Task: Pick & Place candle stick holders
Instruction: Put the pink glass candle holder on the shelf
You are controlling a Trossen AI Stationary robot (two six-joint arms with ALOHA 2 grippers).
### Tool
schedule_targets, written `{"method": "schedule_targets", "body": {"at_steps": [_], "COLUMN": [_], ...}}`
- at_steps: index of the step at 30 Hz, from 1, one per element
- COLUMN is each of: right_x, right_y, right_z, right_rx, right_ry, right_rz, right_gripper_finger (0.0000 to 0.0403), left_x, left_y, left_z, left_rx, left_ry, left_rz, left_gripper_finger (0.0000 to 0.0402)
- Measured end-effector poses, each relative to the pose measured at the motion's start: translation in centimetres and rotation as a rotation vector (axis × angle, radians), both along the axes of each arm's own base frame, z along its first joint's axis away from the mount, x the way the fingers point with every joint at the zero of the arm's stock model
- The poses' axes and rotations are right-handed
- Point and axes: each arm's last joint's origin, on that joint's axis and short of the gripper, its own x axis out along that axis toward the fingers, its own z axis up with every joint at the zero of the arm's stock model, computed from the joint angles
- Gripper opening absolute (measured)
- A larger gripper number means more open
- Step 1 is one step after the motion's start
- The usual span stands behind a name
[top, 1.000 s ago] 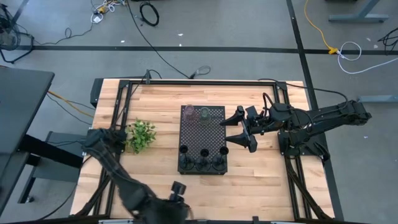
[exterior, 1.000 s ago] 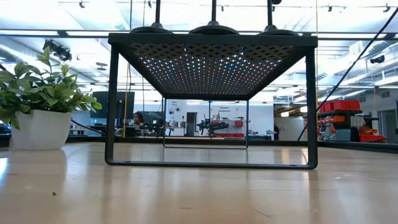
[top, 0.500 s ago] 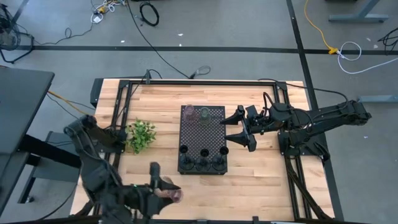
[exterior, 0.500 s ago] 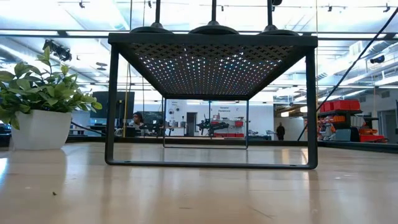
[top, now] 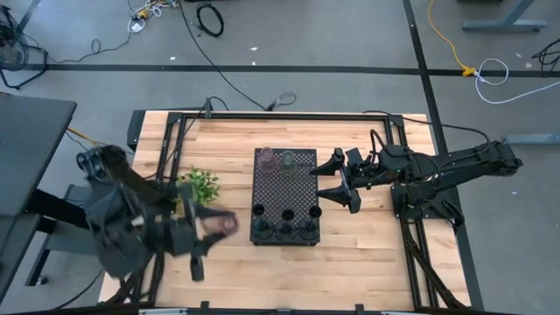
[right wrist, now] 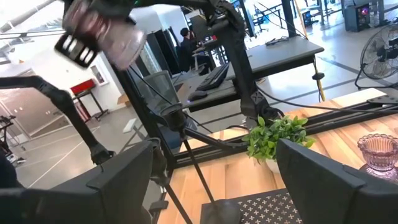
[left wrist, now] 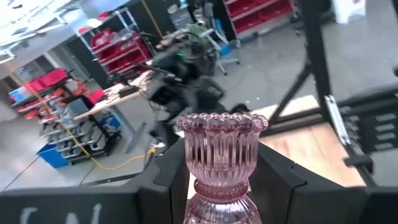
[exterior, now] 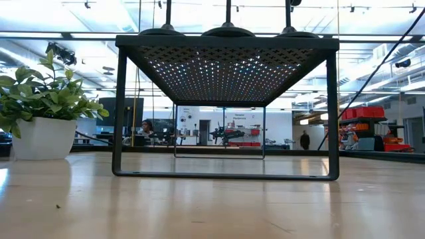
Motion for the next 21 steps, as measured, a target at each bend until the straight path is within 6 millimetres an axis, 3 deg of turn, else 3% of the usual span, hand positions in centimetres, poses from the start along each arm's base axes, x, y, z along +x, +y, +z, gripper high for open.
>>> {"method": "schedule_targets", "body": {"at_steps": [8, 21], "right_x": [0.0, 0.0], "right_y": [0.0, -0.1], "right_z": [0.0, 0.9], "right_rx": [-0.012, -0.162], "right_ry": [-0.002, -0.122], "right_rz": [0.0, -0.044], "right_gripper_finger": [0.0339, 0.0339], "left_x": [-0.2, 4.1], "left_y": [5.1, 12.0], "left_z": [2.3, 2.6], "left_rx": [-0.064, -0.113], "left_ry": [-0.035, -0.001], "left_rz": [0.014, -0.083], "left_gripper_finger": [0.0137, 0.0137]}}
